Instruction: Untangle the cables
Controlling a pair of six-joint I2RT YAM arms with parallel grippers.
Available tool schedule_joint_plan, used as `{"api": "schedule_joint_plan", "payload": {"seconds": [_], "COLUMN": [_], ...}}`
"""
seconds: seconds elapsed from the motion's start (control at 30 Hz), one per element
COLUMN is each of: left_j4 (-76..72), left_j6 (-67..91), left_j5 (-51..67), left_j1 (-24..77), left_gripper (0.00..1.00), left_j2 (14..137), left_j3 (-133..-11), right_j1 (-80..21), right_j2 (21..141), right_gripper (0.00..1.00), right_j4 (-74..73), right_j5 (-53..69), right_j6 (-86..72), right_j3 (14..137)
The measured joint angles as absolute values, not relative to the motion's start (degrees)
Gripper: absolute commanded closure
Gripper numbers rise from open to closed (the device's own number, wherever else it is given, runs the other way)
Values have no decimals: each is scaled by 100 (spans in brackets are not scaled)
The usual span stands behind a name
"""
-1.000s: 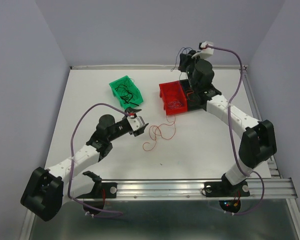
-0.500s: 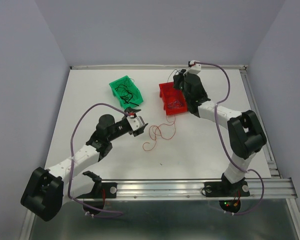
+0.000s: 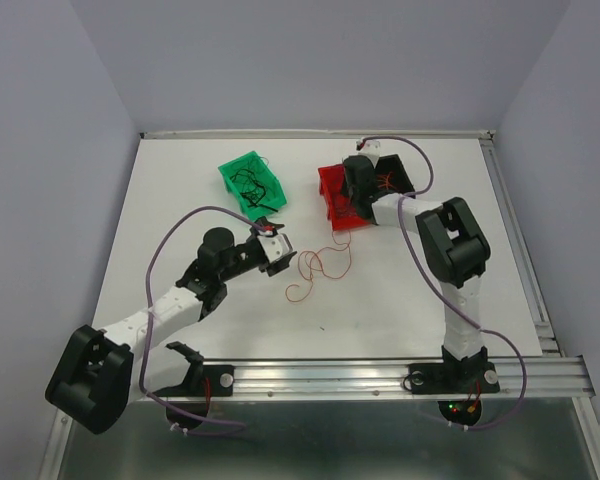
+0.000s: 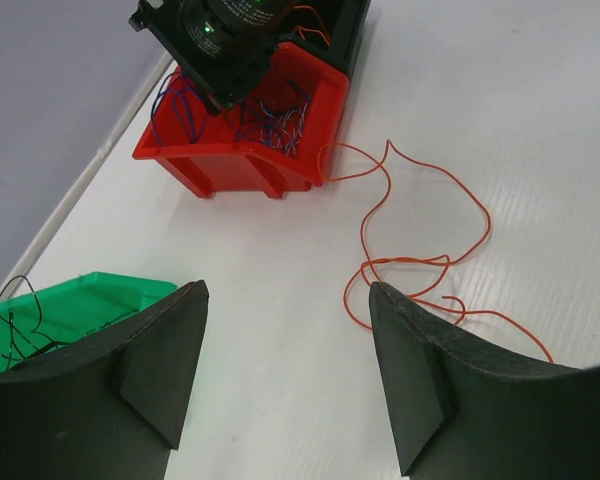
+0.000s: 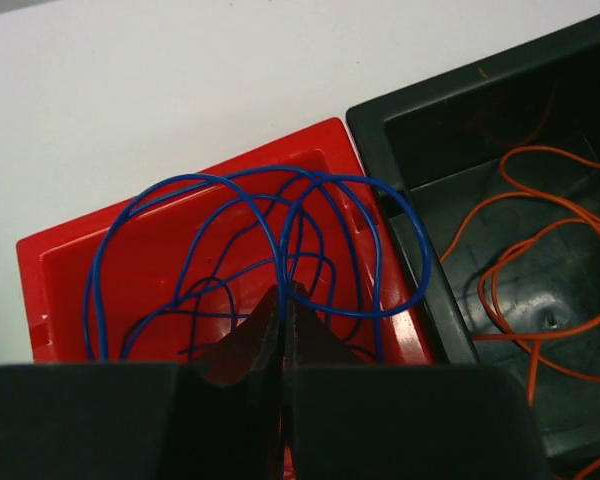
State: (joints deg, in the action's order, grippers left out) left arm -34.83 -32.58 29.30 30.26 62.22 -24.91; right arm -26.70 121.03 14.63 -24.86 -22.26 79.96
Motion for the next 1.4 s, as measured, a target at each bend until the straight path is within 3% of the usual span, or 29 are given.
{"api": "schedule_joint_plan", "payload": {"seconds": [0.57,0.73,1.03,1.4], "left_j4": [-3382,-3323,-3295,-3238], "left_j6": [-3319,-3326,-3347,-3363], "left_j5": [3006,3020,3022,3039], "left_j1": [3026,3026,3026,3026], "left_gripper": [25,25,25,25], "left_j2": [6222,6222,6222,6222], "left_j3": [-2532,-2532,-2532,-2554], "right_j1": [-2670,-2670,-2670,-2670], "right_j2": [12877,12862,12138,11397], "right_gripper": [100,94,66,22], "right_j4": [440,405,21,25], "right_j5": [-2659,-2652,-2606,-2512], "right_j6": [-2123,-2121,-2082,-2117], "right_j3": [8910,8910,8910,8921]}}
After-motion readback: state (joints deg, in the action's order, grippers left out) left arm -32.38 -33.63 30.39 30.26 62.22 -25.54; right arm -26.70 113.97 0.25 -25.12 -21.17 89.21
